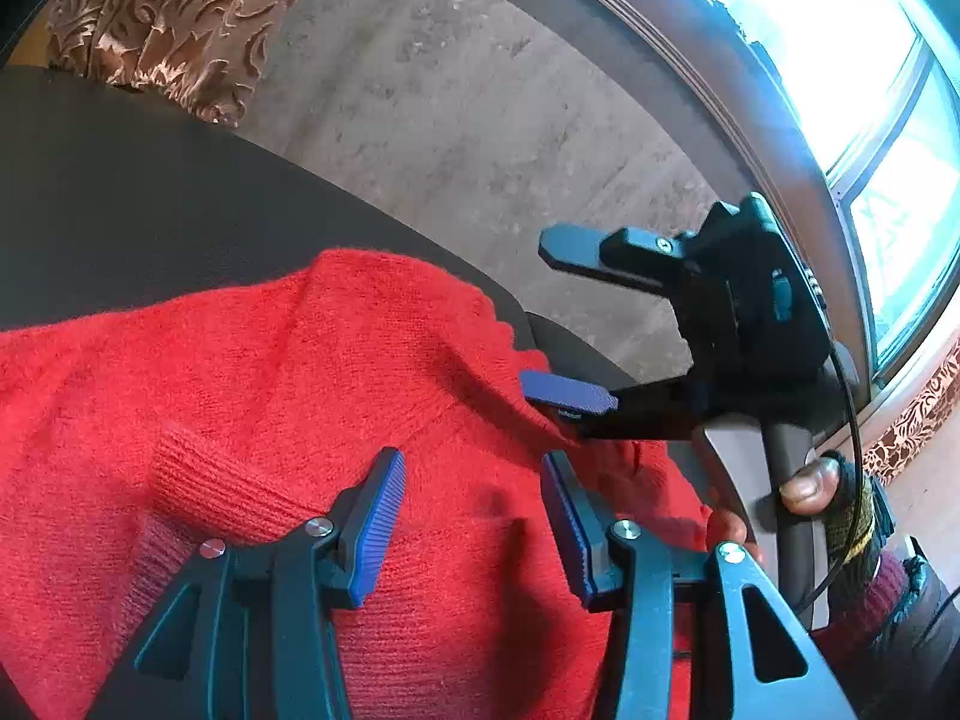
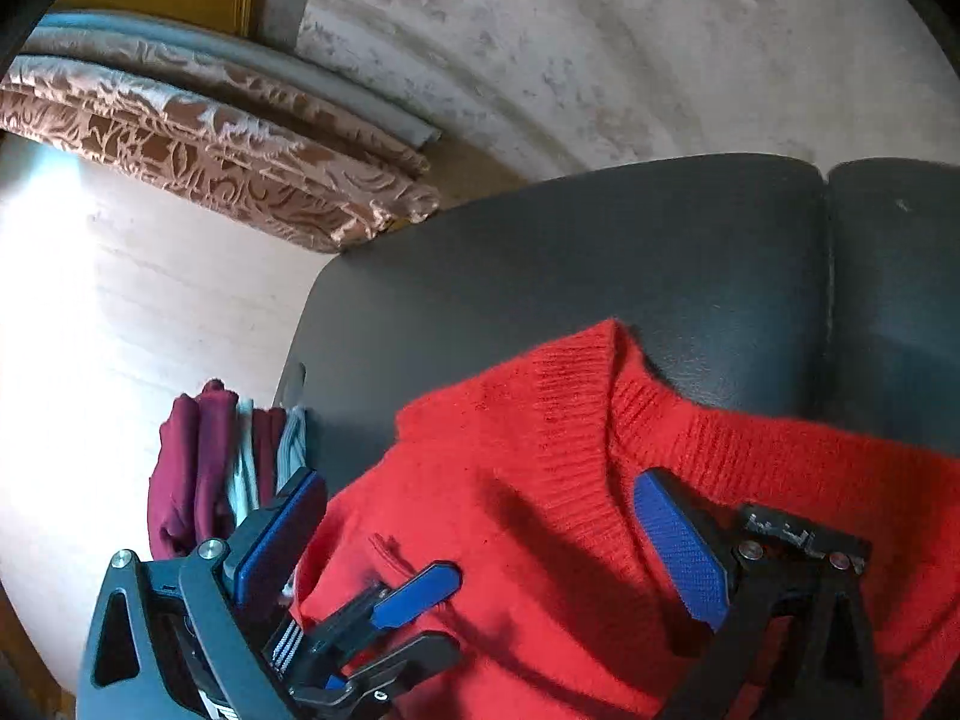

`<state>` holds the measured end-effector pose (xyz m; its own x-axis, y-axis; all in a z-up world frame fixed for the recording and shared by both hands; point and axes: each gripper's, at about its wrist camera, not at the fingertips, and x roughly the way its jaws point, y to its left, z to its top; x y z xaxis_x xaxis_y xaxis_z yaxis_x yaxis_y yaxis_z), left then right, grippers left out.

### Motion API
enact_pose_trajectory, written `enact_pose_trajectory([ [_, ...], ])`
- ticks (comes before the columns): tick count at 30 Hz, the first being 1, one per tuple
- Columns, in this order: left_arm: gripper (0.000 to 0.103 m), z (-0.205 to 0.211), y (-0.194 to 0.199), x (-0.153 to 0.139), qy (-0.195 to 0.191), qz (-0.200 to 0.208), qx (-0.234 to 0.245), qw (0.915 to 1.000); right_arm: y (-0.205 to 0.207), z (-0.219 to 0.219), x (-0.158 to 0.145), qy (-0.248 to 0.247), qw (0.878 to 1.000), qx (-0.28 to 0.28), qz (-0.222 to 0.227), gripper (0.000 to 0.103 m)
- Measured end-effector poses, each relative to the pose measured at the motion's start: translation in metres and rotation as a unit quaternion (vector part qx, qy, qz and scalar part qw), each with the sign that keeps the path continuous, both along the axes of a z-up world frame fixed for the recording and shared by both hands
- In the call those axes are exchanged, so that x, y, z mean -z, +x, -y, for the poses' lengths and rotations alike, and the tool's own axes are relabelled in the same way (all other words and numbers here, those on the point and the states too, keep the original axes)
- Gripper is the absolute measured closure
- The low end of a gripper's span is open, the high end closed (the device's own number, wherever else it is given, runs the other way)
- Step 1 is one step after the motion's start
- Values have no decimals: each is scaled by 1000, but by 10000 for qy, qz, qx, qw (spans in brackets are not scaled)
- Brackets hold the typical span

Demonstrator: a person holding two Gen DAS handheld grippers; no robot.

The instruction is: Fold clothes

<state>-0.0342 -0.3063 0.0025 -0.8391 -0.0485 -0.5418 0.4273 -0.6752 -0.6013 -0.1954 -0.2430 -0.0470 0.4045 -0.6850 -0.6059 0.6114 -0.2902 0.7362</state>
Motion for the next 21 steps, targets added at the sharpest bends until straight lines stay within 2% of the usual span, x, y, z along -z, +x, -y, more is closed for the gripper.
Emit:
enact_pose_trajectory([
  [2, 56, -1, 0, 0, -13, 1, -10, 10000, 0, 6, 0, -32, 9999, -34, 105, 0],
  [6, 56, -2, 0, 1, -24, -7, -18, 10000, 8, 26, 1, -499, 9959, -188, 733, 0],
  [11, 56, -4, 0, 2, -24, -38, -53, 10000, 5, 38, -1, -1171, 9843, 186, 1304, 0],
  [16, 56, -7, -1, 3, -50, -40, -71, 10000, -7, 30, 3, -823, 9905, 505, 974, 0],
  [21, 56, -9, -4, 3, -64, -27, -89, 9999, -6, -13, -27, -822, 9941, 621, 325, 0],
])
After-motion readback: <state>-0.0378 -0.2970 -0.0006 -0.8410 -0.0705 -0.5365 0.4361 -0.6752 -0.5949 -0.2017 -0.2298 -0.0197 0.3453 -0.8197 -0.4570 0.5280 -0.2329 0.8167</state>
